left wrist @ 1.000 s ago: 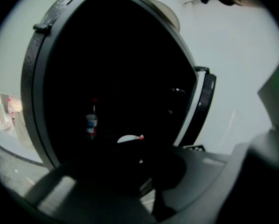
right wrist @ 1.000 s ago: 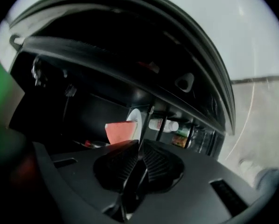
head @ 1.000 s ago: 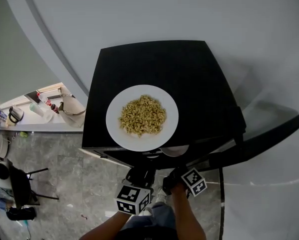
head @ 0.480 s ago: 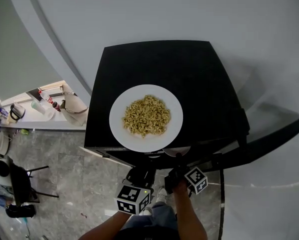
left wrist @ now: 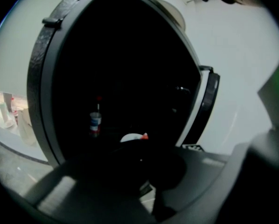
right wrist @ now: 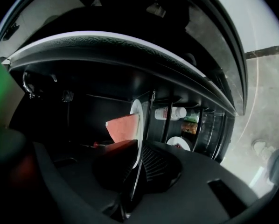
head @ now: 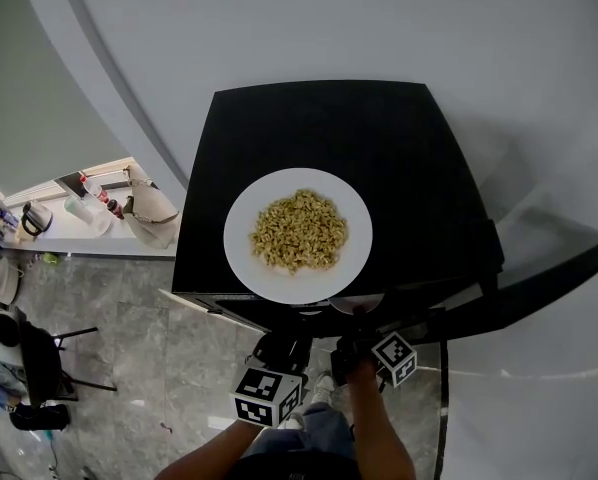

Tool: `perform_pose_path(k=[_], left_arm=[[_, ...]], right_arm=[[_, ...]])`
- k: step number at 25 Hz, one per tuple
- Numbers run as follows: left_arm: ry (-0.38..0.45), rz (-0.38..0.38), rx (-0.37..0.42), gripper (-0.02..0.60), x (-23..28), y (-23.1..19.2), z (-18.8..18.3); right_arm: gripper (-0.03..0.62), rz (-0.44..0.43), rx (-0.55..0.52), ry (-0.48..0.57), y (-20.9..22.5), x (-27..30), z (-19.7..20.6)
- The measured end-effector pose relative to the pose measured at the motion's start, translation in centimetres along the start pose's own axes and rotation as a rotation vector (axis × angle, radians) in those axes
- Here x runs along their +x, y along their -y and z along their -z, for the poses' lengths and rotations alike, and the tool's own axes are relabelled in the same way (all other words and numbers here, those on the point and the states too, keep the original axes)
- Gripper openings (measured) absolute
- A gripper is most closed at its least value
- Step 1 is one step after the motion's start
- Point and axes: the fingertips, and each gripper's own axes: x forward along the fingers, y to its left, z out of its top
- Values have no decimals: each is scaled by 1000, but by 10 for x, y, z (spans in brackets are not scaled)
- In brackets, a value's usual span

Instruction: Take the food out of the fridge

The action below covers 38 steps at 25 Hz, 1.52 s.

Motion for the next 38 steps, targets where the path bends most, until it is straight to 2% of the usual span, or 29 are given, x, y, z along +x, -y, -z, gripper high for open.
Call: perform_pose_path(k=[4, 8, 21, 24, 29, 38], left_arm=[[-1, 6, -3, -3, 0, 2, 1], [0, 11, -2, -3, -1, 5, 2], [40, 31, 10, -3, -13, 22, -5], [51, 49, 14, -3, -22, 33, -7], [84, 60, 34, -3, -39, 44, -12], [157, 65, 39, -3, -81, 62, -33]], right_arm=[[20, -22, 38, 6, 1, -7, 1], [11, -80, 71, 15, 0, -14, 1], [11, -150, 47, -22, -16, -72, 2], [9, -193, 55, -24, -25, -88, 5], [11, -268, 62, -24, -49, -117, 9], [11, -342, 50, -24, -123, -216, 19]])
